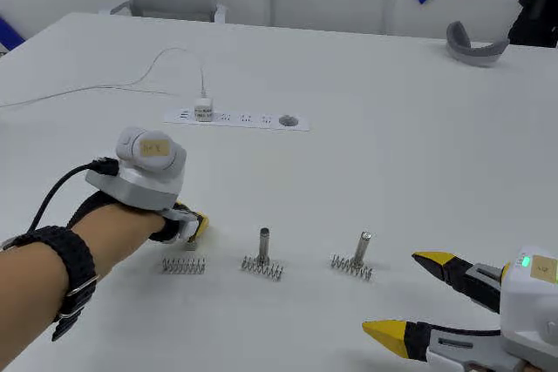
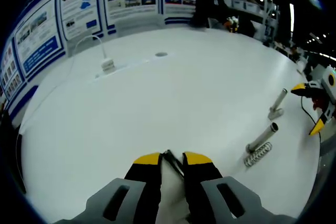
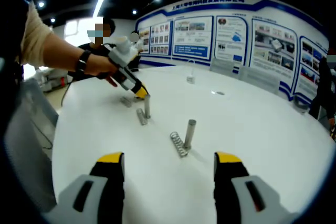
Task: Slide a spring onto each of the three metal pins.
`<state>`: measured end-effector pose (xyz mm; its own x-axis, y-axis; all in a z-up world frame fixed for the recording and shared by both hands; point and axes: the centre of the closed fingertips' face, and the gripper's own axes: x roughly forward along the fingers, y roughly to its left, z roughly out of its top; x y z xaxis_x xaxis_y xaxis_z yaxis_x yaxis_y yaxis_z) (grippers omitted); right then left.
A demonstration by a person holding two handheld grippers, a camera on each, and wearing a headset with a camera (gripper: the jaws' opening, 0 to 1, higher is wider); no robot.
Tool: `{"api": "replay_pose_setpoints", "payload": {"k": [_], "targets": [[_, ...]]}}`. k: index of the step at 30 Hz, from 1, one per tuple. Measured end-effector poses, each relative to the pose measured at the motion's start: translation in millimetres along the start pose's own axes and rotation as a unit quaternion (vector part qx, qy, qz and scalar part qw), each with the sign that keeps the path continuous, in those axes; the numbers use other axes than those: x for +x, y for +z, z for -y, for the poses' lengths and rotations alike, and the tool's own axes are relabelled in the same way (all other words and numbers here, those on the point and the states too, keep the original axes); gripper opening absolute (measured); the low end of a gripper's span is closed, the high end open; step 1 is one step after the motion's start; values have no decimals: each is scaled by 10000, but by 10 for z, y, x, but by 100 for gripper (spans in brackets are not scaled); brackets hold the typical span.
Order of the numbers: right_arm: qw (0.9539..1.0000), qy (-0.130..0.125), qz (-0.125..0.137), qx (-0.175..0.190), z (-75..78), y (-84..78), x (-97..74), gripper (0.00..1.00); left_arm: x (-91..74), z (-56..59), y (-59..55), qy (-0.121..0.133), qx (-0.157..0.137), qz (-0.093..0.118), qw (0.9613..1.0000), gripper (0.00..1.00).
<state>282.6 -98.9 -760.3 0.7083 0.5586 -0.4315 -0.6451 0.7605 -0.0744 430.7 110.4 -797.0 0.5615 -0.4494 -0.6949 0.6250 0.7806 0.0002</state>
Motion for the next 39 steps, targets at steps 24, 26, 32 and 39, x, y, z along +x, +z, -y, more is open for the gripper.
{"api": "replay_pose_setpoints", "payload": {"k": [24,26,32,39], "targets": [[10000,-9,-3,44,-3,-5,-8,71,27,-35,-3,95,264,-129,9995,10],[10000,-4,-7,51,-5,-7,-7,71,37,-42,-4,98,264,-158,9995,10],[10000,-3,-4,53,-1,-7,-7,71,49,-46,10,120,351,-238,9990,12],[10000,-5,-3,49,4,-6,-8,71,61,-19,4,141,461,-370,9982,10]]}}
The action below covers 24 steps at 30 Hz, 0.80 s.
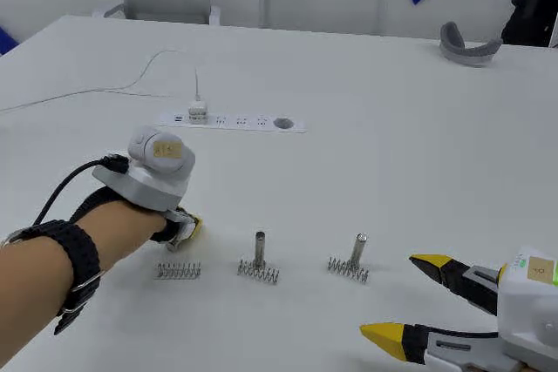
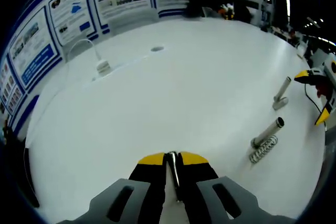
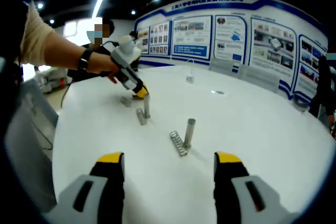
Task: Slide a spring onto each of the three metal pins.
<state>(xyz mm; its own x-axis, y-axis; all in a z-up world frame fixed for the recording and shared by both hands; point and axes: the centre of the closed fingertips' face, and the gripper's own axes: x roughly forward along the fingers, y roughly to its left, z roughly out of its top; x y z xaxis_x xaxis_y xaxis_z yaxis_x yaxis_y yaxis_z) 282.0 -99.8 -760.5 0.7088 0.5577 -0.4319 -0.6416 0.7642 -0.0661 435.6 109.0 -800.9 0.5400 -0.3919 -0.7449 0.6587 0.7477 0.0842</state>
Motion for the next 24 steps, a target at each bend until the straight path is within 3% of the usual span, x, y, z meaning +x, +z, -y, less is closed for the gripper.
{"api": "replay_pose_setpoints", "payload": {"k": [6,14,24], "targets": [[10000,-1,9,5,-2,7,-1,71,1,-10,-21,26,-61,-104,9999,9],[10000,0,27,-9,-2,14,1,70,18,-35,-10,117,110,-71,9998,8],[10000,-40,66,-19,22,38,-21,70,-38,-38,-19,62,-320,15,9995,7]]}}
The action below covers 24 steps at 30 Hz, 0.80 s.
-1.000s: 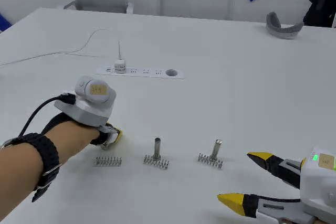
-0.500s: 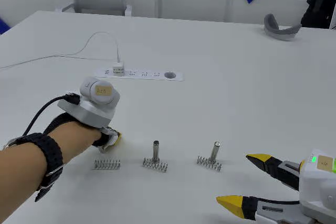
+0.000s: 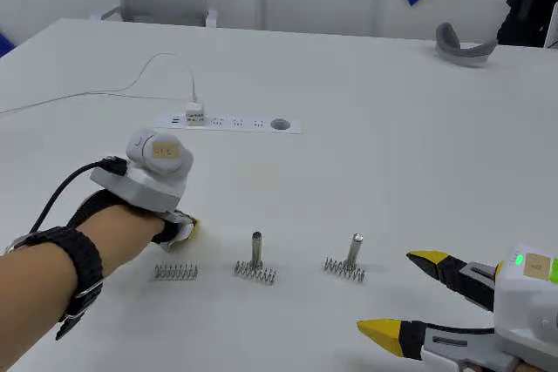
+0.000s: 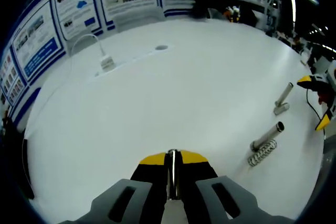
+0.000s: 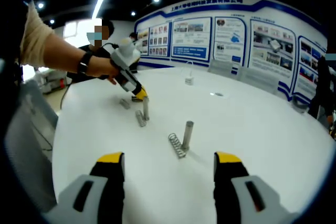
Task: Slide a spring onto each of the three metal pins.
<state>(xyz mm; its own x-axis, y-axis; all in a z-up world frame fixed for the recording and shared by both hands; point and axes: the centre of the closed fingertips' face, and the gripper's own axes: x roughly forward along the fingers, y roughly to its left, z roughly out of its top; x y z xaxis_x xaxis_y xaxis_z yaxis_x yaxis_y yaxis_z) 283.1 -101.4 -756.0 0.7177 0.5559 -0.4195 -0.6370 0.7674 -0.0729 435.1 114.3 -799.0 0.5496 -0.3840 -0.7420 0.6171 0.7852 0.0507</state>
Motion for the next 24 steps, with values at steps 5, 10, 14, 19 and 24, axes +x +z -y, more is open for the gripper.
{"api": "replay_pose_setpoints", "payload": {"k": [5,10,14,19,24], "targets": [[10000,31,-7,-13,-23,1,14,70,-95,-26,62,8,-68,133,9999,7],[10000,41,23,-39,-33,44,17,70,-186,-9,80,-22,-139,243,9996,7],[10000,48,22,-54,-42,50,17,70,-257,12,72,-61,-194,319,9993,7],[9999,78,24,-81,-59,61,24,70,-350,45,86,-111,-282,419,9987,7],[9999,76,50,-98,-49,87,16,70,-441,100,88,-153,-279,504,9982,7]]}}
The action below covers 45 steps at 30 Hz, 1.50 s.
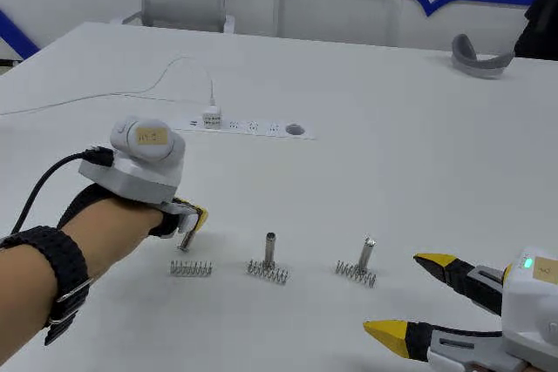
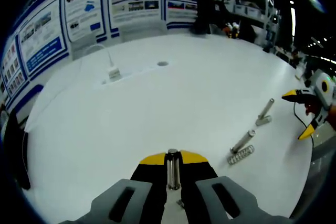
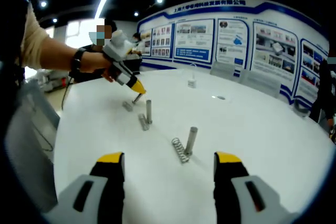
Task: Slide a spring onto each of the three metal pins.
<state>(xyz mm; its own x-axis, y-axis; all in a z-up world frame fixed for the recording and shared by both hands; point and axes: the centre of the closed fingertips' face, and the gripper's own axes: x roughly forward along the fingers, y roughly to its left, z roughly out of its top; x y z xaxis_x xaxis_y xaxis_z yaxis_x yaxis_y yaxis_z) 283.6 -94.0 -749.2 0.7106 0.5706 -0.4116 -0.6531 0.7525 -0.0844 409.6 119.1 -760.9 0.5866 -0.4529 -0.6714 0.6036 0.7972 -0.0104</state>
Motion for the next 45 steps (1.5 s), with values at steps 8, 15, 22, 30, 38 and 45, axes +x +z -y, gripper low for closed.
{"api": "replay_pose_setpoints", "payload": {"k": [8,15,22,30,38,45], "targets": [[10000,33,6,-33,-20,24,-5,70,-108,33,-29,-8,-23,99,9999,7],[10000,59,18,-71,-31,47,-1,70,-192,37,-73,-7,-108,175,9998,7],[9999,116,-7,-100,-66,48,12,70,-238,57,-110,-23,-162,205,9997,7],[9998,153,-12,-128,-84,63,24,70,-252,90,-137,-56,-70,167,9998,7],[9997,187,-18,-138,-103,54,30,70,-259,97,-160,-79,-50,123,9999,7],[9997,192,-19,-137,-110,46,34,70,-263,110,-168,-113,-34,103,9999,8]]}}
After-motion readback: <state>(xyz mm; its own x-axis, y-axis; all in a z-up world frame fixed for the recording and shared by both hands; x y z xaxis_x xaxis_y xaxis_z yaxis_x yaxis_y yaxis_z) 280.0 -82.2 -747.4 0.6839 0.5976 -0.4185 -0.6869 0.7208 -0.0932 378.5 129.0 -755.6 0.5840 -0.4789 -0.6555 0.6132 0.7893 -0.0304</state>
